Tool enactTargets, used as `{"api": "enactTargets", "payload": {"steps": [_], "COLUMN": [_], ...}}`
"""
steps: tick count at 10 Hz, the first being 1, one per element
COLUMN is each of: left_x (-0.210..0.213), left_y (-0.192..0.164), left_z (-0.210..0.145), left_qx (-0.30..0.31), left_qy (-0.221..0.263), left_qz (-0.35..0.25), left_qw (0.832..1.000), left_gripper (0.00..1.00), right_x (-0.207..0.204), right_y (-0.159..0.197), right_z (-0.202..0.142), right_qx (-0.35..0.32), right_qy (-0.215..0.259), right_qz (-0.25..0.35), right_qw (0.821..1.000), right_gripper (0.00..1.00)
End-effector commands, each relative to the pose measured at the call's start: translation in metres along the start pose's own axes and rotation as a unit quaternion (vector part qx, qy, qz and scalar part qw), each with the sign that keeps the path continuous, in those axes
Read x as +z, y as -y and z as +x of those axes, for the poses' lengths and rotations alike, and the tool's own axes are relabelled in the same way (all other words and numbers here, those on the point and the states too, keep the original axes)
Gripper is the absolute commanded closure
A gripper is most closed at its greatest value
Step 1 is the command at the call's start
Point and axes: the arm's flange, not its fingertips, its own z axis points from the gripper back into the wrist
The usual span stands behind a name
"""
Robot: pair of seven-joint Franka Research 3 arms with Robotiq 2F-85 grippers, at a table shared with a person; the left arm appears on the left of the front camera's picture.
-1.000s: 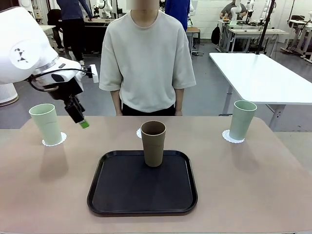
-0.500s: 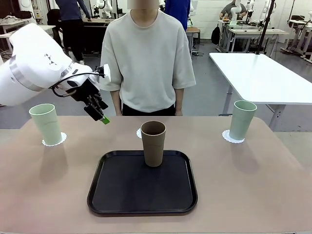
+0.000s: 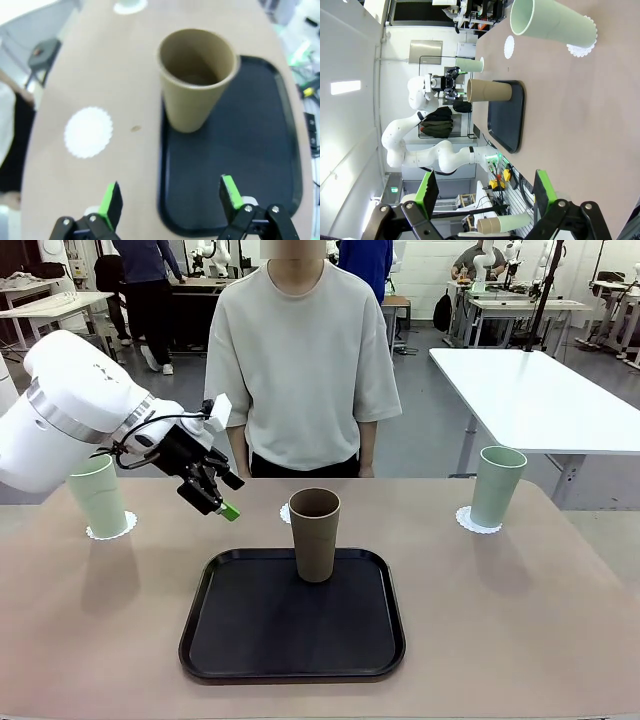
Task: Place coasters on the table and set cups on them.
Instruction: Take one Reusable plastic cup from the Flat Tray and place it on a coaster set by the human.
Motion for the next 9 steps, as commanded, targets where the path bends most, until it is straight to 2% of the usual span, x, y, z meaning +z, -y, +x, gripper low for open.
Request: {"api": "enactTargets", "payload": {"steps": [1,2,7,9], "left_x": [0.015,0.0,0.003,-0.002], "left_y": [0.019,0.0,0.003,0.005], "left_z": [-0.005,0.0,-0.003,0.0], "left_qx": [-0.021,0.0,-0.005,-0.031], "left_qy": [0.006,0.0,0.001,0.062], "left_qz": [-0.023,0.0,-0.007,-0.006], "left_qw": [0.999,1.0,1.0,0.998], "left_gripper": [0.0,0.0,0.0,0.0], "right_x": [-0.001,-0.001,-0.001,-0.001], "right_y": [0.0,0.0,0.0,0.0], "right_z": [0.0,0.0,0.0,0.0], "right_qx": [0.002,0.002,0.002,0.002], "right_qy": [0.004,0.004,0.004,0.004], "right_qz": [-0.001,-0.001,-0.001,-0.001], "right_qw": [1.0,1.0,1.0,1.0], "right_gripper": [0.0,0.0,0.0,0.0]}}
